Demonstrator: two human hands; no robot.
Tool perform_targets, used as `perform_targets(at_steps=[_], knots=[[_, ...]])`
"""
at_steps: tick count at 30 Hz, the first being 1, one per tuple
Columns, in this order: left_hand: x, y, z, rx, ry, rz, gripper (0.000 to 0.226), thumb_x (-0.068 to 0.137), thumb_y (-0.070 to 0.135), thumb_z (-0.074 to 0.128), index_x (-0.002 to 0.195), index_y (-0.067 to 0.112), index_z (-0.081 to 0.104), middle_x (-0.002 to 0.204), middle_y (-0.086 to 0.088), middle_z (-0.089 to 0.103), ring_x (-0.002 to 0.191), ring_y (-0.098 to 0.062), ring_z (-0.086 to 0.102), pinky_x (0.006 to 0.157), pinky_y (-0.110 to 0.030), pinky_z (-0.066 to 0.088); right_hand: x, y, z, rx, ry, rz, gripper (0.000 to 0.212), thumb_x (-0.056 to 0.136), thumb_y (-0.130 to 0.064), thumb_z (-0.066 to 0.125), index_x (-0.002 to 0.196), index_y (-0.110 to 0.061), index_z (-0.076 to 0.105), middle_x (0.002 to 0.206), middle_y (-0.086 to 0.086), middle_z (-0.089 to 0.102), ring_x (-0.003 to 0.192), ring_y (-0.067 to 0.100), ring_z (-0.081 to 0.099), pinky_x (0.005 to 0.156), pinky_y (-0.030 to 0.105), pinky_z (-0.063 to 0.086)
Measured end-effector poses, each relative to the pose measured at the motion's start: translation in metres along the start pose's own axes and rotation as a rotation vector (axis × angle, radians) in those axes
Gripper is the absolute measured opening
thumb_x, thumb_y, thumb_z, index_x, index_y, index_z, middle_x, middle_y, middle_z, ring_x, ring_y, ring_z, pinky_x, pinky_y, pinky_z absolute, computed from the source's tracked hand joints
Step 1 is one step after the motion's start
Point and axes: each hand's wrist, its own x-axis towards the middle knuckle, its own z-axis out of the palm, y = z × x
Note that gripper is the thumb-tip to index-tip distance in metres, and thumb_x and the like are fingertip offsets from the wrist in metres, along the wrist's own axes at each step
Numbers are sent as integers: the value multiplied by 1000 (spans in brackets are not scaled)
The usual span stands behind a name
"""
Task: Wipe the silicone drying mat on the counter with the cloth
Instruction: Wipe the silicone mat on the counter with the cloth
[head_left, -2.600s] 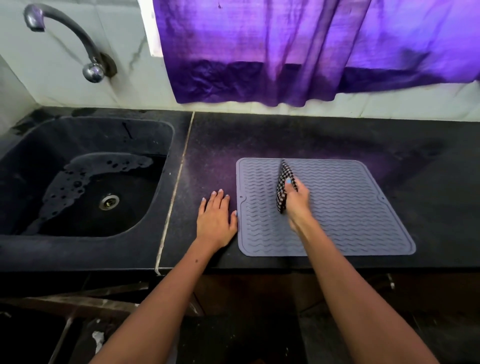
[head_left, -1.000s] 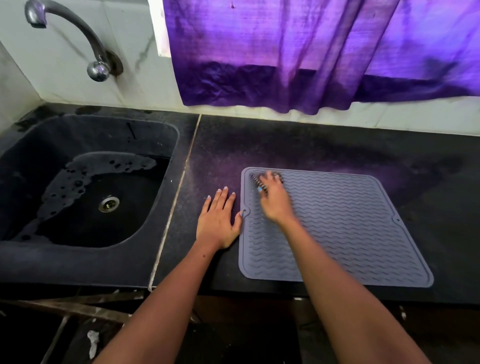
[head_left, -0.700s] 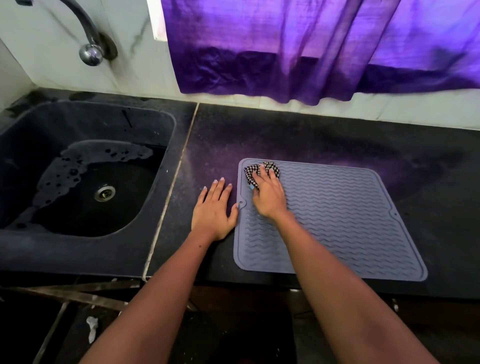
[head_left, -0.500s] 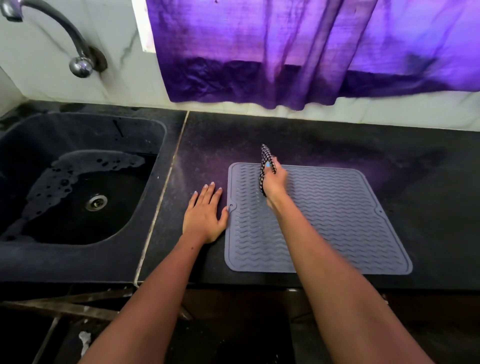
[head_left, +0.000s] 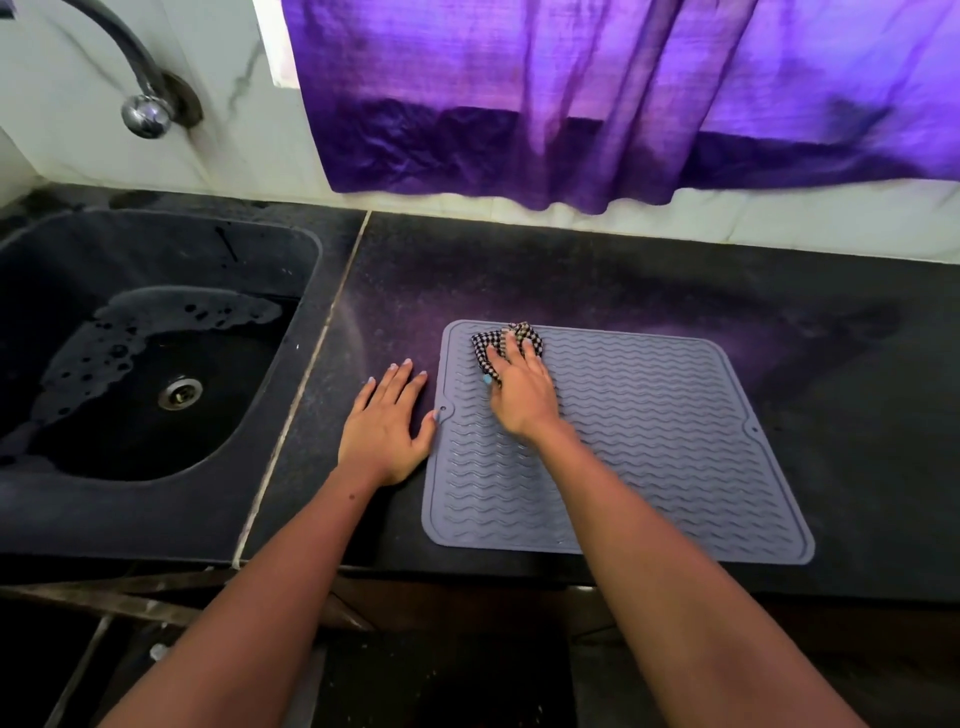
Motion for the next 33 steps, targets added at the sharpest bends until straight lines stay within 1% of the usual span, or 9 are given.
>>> perform_targets(at_steps=[3,5,8,11,13,17,23,28,33], knots=[[0,-1,0,-1,-9,0,79,82,61,8,147,20,29,157,-1,20,145,-14,14,119,-33,4,5,1,-11,403,10,109,49,96,-11,44,143,-21,36,156,-2,22,143,18,20,116,36,19],[1,-2,0,-6,-8,5,79,82,61,8,146,20,30,156,-1,21,145,-14,14,119,-34,5,9,5,-31,1019,3,323,41,98,-8,42,138,-14,45,133,7,54,111,19,54,93,30,43],[1,-2,0,3,-1,6,79,82,61,9,146,20,31,156,-1,22,145,-14,16,119,-34,7,11,21,-56,1533,143,456,33,100,-9,37,129,-5,50,102,8,62,86,19,59,72,26,48],[1,-3,0,-2,8,5,78,82,60,11,145,20,33,156,-1,24,144,-15,17,119,-35,8,5,35,-63,902,272,322,40,97,-8,42,137,-7,46,126,9,56,113,23,53,92,29,44],[0,-2,1,-8,16,6,78,82,60,12,144,19,34,155,-2,26,144,-15,18,119,-35,9,-3,42,-48,500,184,177,46,96,-5,44,141,-8,39,150,9,35,138,23,33,114,30,23],[0,-1,0,-7,27,3,78,82,60,12,144,19,35,155,-2,27,144,-15,19,118,-34,8,-19,47,-11,-32,71,69,59,96,-15,43,149,-17,17,158,10,-4,147,25,-1,119,36,1],[0,-1,1,-13,28,-7,78,82,60,13,144,19,36,154,-1,27,144,-15,19,119,-34,8,-14,51,-17,110,74,82,56,95,-14,45,147,-23,26,159,-1,2,147,18,4,118,39,8],[1,-2,0,-16,17,3,79,81,61,14,144,19,35,155,-1,26,144,-15,19,119,-34,8,-1,56,-54,1181,350,429,37,98,-10,43,134,-9,50,133,11,55,114,23,56,93,29,47],[1,-2,1,-10,22,10,78,82,61,14,144,19,36,154,-2,27,144,-16,20,119,-35,9,-21,66,-47,502,391,254,50,95,-6,45,143,-15,35,155,7,22,141,26,27,117,41,22]])
